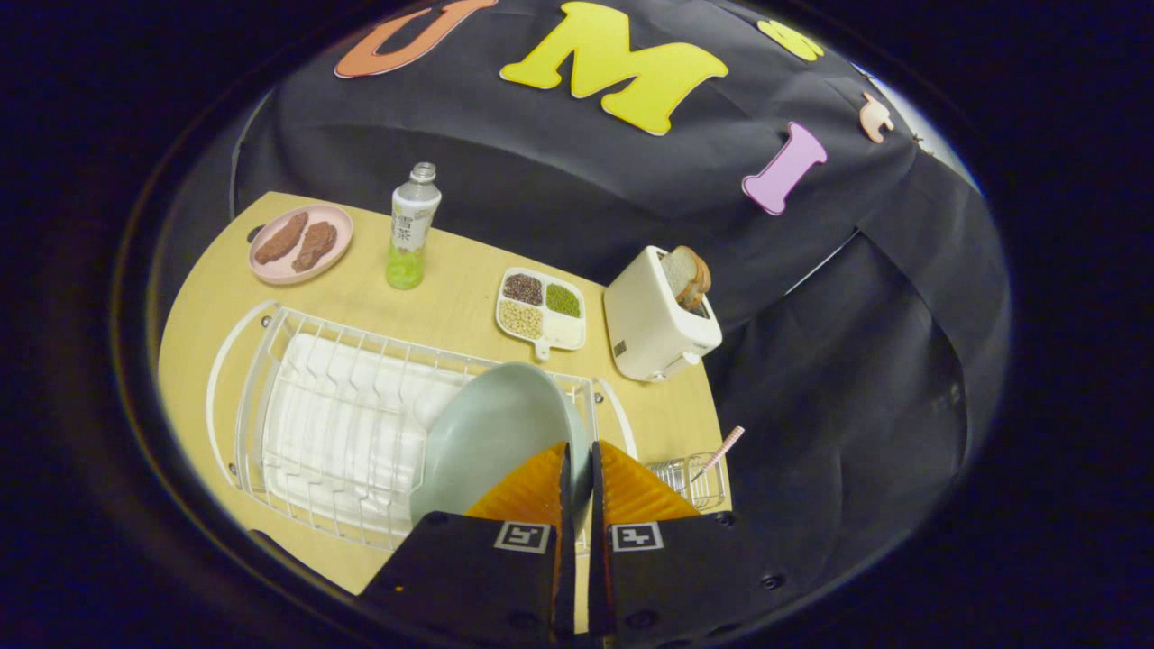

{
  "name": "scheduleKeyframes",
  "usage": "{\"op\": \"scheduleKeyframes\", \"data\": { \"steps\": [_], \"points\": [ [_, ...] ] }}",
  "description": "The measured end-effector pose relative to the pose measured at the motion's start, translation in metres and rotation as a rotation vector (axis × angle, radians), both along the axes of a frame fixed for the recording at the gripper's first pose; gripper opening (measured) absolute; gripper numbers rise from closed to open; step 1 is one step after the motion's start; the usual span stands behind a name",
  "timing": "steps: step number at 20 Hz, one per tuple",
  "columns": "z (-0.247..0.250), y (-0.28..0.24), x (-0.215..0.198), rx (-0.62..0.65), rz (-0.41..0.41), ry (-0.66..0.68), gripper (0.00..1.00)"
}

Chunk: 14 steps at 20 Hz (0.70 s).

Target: Take the plate from the dish rack, then take the spoon from the basket and place it into the plate.

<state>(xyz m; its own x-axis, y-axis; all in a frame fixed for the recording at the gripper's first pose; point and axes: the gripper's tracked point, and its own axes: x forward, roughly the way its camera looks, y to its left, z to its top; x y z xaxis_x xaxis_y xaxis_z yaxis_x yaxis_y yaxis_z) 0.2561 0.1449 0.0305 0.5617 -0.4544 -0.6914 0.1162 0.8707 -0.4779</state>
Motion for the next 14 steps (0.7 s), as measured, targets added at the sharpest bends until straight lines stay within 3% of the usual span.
{"op": "scheduleKeyframes", "data": {
  "steps": [4,10,14],
  "points": [
    [0.011,0.016,0.006,-0.066,0.026,-0.072,0.11],
    [0.051,0.045,-0.002,-0.397,0.072,-0.237,0.09],
    [0.05,0.063,-0.02,-0.38,0.119,-0.263,0.07]
  ]
}}
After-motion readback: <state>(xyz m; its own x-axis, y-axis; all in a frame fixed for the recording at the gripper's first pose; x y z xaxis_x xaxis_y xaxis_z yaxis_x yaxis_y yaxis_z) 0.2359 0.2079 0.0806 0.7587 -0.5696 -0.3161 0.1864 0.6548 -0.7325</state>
